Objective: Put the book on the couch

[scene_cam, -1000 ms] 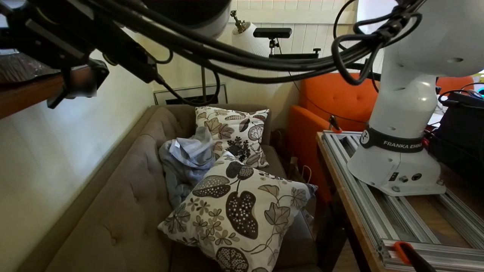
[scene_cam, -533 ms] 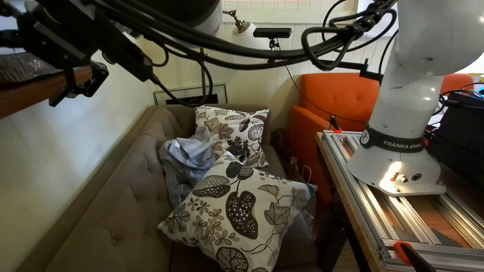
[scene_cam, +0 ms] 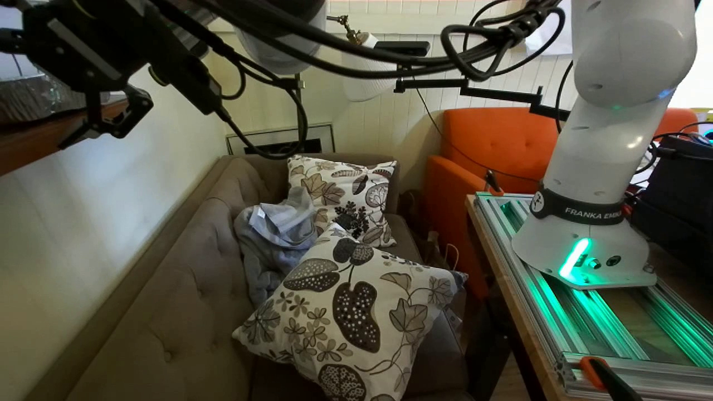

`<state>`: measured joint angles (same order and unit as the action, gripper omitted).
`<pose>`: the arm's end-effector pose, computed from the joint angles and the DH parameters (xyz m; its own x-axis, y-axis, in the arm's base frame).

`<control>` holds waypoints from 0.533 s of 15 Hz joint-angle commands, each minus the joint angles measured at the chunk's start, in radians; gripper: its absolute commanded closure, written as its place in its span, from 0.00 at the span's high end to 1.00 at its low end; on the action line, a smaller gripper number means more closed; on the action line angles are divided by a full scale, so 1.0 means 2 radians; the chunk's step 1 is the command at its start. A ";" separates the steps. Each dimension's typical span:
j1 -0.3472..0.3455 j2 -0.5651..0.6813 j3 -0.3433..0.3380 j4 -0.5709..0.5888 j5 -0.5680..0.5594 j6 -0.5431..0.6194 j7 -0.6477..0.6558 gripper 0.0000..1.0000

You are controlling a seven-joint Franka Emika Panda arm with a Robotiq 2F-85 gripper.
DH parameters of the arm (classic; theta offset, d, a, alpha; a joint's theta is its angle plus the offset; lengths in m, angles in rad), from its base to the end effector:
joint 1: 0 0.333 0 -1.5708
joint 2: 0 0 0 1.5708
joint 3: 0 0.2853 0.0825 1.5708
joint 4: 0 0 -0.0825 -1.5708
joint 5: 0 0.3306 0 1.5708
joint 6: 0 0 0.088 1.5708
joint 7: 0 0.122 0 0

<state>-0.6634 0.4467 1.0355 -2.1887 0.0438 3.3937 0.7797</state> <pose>0.5557 0.1575 0.3909 0.6456 -0.7210 0.2516 -0.2698 -0.5236 -0.8081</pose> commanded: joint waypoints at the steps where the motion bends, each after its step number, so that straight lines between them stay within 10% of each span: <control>1: -0.027 0.044 0.025 0.004 -0.023 0.031 -0.006 1.00; 8: -0.031 0.094 0.031 0.014 -0.047 0.066 -0.009 1.00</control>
<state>-0.7134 0.5596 1.0690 -2.1879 -0.0078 3.4846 0.7743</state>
